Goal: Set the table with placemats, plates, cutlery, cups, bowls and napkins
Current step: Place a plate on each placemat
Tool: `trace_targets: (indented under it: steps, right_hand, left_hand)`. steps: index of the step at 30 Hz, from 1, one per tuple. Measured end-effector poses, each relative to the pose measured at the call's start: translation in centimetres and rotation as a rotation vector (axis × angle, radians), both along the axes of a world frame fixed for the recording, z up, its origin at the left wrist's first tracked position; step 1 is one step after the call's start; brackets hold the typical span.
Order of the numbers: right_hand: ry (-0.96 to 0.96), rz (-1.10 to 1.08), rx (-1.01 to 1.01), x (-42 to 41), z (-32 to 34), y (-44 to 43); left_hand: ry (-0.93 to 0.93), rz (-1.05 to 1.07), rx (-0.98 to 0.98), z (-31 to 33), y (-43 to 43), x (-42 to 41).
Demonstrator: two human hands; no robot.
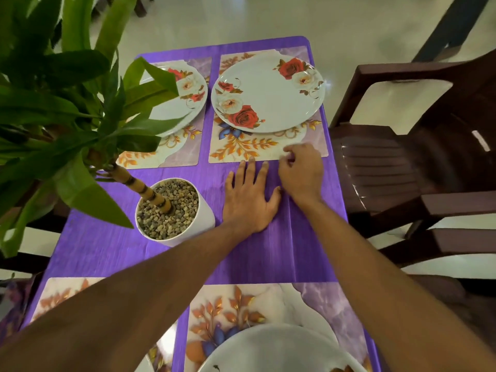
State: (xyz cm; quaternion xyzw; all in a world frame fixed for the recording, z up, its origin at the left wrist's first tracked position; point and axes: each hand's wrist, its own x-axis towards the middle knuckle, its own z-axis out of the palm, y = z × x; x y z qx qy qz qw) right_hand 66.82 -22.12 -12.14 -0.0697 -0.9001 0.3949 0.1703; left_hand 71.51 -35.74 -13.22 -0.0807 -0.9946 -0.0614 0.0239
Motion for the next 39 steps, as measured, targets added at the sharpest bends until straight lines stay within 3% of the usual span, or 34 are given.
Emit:
trace_targets:
  steps: [3,9,17,22,32,35,39]
  right_hand:
    - [-0.043,0.123,0.282,4.0,-0.6,1.2]
    - [-0.217,0.249,0.421,10.4,0.0,2.9]
    - [-0.352,0.275,0.370,18.1,1.3,1.3]
    - [-0.276,0.294,0.193,22.8,4.1,-2.8]
    - [-0.132,0.598,0.031,32.2,6.9,-23.4]
    - [-0.160,0.758,0.050,34.6,6.7,-32.6]
    - [-0.135,0.901,0.104,37.5,5.3,-45.2]
  left_hand:
    - [-0.008,-0.008,-0.021,0.2,-0.1,0.1]
    - [-0.092,-0.026,0.014,0.4,-0.3,0.5]
    - [-0.208,-0.257,0.195,4.2,-3.5,10.9]
    - [-0.190,-0.133,0.344,7.8,-8.8,18.9]
    - [-0.026,0.232,0.524,11.5,-31.2,32.5]
    - [-0.006,0.391,0.406,10.4,-41.6,37.0]
    - [-0.123,0.572,0.326,6.5,-55.9,43.1]
